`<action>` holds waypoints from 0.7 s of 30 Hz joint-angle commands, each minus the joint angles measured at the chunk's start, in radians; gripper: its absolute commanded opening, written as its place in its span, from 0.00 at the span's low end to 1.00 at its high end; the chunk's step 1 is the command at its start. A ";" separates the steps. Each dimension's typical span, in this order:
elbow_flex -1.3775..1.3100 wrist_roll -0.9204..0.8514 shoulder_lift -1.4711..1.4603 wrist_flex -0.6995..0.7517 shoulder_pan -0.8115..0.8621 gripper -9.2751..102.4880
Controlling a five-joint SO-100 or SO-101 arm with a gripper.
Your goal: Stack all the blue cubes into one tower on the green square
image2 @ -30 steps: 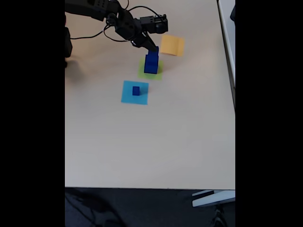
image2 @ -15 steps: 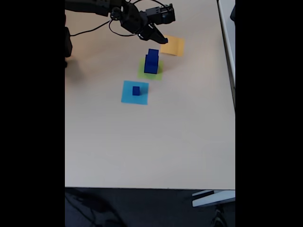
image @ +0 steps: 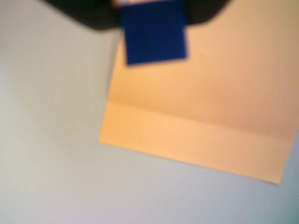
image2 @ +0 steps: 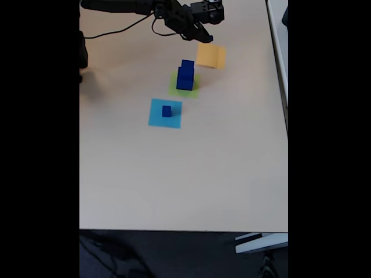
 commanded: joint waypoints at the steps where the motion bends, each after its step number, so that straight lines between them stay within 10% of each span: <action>1: -0.107 0.051 -0.023 0.017 -0.028 0.12; 21: -0.336 0.064 -0.301 0.103 -0.081 0.12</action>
